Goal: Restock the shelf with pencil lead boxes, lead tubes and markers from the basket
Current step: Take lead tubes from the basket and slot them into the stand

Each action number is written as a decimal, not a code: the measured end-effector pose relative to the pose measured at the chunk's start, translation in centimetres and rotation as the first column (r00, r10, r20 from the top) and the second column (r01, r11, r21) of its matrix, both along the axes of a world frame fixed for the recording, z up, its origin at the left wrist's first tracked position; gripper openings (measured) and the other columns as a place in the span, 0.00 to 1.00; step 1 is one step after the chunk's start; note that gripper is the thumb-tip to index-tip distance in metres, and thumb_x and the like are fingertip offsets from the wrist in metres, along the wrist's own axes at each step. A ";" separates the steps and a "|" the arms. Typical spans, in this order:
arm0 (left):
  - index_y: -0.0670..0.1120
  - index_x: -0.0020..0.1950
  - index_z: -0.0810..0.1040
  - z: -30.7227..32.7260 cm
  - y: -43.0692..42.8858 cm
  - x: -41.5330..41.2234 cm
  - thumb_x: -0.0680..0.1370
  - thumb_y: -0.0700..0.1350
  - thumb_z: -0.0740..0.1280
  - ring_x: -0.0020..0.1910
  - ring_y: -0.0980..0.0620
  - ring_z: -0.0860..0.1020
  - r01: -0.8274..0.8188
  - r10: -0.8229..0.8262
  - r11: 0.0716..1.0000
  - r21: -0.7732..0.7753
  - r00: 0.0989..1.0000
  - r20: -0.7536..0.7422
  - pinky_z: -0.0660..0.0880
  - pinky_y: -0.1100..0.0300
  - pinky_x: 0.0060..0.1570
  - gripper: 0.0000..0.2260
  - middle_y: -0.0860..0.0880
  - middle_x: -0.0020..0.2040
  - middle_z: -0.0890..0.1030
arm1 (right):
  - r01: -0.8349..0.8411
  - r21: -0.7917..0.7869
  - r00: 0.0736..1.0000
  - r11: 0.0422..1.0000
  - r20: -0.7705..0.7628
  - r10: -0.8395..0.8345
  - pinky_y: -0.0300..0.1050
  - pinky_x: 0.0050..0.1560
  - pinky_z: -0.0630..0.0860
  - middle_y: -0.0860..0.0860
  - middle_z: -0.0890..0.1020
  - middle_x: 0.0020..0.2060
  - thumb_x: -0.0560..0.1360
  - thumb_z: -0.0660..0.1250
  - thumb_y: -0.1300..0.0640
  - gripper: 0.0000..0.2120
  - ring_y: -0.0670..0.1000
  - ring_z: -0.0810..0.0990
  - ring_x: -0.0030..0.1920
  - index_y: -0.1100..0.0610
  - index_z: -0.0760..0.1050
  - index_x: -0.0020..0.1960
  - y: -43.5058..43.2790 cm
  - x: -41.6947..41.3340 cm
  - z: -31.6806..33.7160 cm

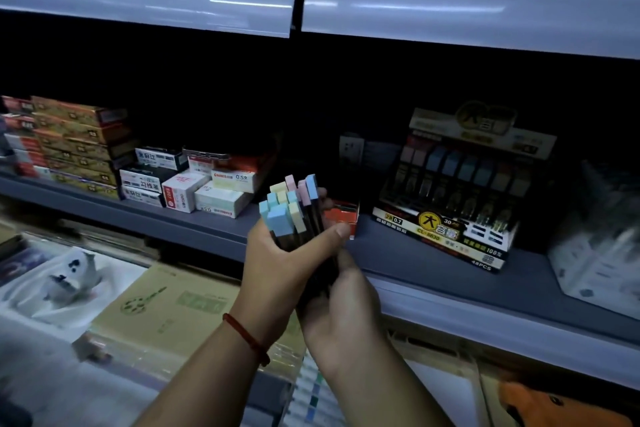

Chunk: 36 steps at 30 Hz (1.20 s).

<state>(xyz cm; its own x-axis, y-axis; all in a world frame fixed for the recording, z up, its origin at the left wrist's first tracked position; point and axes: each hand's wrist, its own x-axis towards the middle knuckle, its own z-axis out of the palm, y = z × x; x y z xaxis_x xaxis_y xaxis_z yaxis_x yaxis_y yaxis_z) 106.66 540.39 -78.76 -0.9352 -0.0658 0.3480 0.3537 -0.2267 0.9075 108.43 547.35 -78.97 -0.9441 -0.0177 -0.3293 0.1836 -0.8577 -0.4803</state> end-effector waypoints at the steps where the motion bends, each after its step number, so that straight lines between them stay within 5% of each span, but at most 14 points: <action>1: 0.53 0.49 0.85 -0.1 0.2 0.1 0.68 0.42 0.77 0.49 0.47 0.85 0.015 -0.015 1.000 -0.017 1.000 0.007 0.81 0.56 0.49 0.11 0.46 0.46 0.86 | 0.012 0.006 1.000 1.000 -0.001 -0.012 0.49 0.52 0.80 0.59 0.87 0.49 0.81 0.64 0.55 0.14 0.55 0.87 0.49 0.63 0.81 0.58 0.2 0.1 -0.1; 7: 0.41 0.46 0.83 -0.8 1.8 0.2 0.73 0.38 0.76 0.44 0.46 0.85 -0.045 0.047 0.999 -0.021 0.993 0.110 0.81 0.56 0.43 0.05 0.42 0.42 0.86 | 0.045 0.128 0.998 0.991 -0.041 -0.040 0.49 0.49 0.82 0.58 0.87 0.48 0.82 0.64 0.56 0.12 0.55 0.87 0.48 0.63 0.82 0.58 1.4 0.0 -0.6; 12: 0.43 0.39 0.81 0.3 2.0 -1.3 0.76 0.36 0.71 0.37 0.46 0.82 -0.058 0.042 0.991 0.123 0.990 0.131 0.80 0.54 0.39 0.07 0.42 0.36 0.82 | 0.020 0.596 0.985 0.802 -0.148 0.086 0.57 0.54 0.83 0.57 0.87 0.49 0.84 0.60 0.59 0.12 0.56 0.86 0.51 0.58 0.83 0.53 3.6 -0.5 -0.4; 15: 0.36 0.45 0.79 1.0 2.1 -2.3 0.77 0.36 0.70 0.36 0.44 0.82 0.009 -0.016 0.997 0.082 0.996 0.083 0.79 0.53 0.36 0.03 0.39 0.38 0.82 | 0.247 0.828 0.945 0.503 -0.320 0.063 0.56 0.52 0.83 0.51 0.87 0.42 0.82 0.63 0.62 0.09 0.51 0.86 0.45 0.54 0.82 0.49 6.3 -0.8 0.3; 17: 0.38 0.44 0.78 1.1 2.4 -2.8 0.77 0.35 0.69 0.34 0.46 0.81 0.058 -0.060 0.998 0.036 0.996 0.068 0.79 0.54 0.34 0.03 0.41 0.35 0.81 | 0.480 0.874 0.875 0.082 -0.483 0.021 0.49 0.50 0.82 0.48 0.84 0.43 0.80 0.66 0.62 0.06 0.48 0.84 0.45 0.55 0.81 0.50 8.7 -1.5 0.1; 19: 0.42 0.42 0.79 0.9 2.7 -3.3 0.77 0.35 0.69 0.33 0.47 0.80 0.102 -0.101 0.995 -0.012 0.993 0.059 0.77 0.55 0.33 0.05 0.43 0.33 0.80 | 0.570 0.736 0.806 -0.366 -0.588 0.073 0.45 0.53 0.77 0.49 0.79 0.50 0.79 0.66 0.63 0.06 0.49 0.79 0.51 0.57 0.80 0.53 10.7 -2.4 -0.1; 22: 0.49 0.38 0.81 0.4 3.2 -4.3 0.77 0.35 0.70 0.31 0.47 0.79 0.161 -0.160 0.987 -0.011 0.985 0.069 0.78 0.52 0.34 0.12 0.45 0.32 0.79 | 0.441 0.614 0.858 -0.655 -0.503 0.105 0.50 0.61 0.72 0.51 0.76 0.57 0.78 0.67 0.59 0.13 0.54 0.73 0.59 0.57 0.78 0.62 12.5 -3.6 0.0; 27: 0.46 0.42 0.78 0.2 3.4 -5.7 0.75 0.35 0.73 0.36 0.43 0.82 0.205 -0.205 0.979 0.005 0.977 0.061 0.82 0.48 0.38 0.07 0.47 0.35 0.81 | 0.179 0.601 0.967 -0.779 -0.252 0.027 0.51 0.63 0.67 0.50 0.77 0.58 0.78 0.66 0.51 0.19 0.55 0.71 0.62 0.52 0.74 0.69 13.5 -4.9 -0.1; 31: 0.46 0.43 0.78 0.2 3.1 -6.0 0.76 0.36 0.72 0.35 0.42 0.83 0.264 -0.262 0.964 -0.016 0.961 0.094 0.80 0.51 0.36 0.06 0.45 0.36 0.81 | 0.199 0.568 0.957 -0.799 -0.290 0.032 0.52 0.56 0.68 0.49 0.79 0.53 0.75 0.69 0.57 0.16 0.56 0.73 0.58 0.51 0.79 0.63 13.6 -5.4 -0.7; 36: 0.47 0.40 0.78 0.8 2.9 -5.1 0.78 0.35 0.69 0.32 0.43 0.79 0.314 -0.312 0.950 0.002 0.944 0.103 0.78 0.52 0.30 0.09 0.43 0.32 0.79 | 0.303 0.593 0.937 -0.746 -0.327 0.121 0.51 0.59 0.69 0.46 0.78 0.54 0.76 0.67 0.59 0.11 0.52 0.73 0.56 0.52 0.79 0.58 14.1 -3.5 -1.2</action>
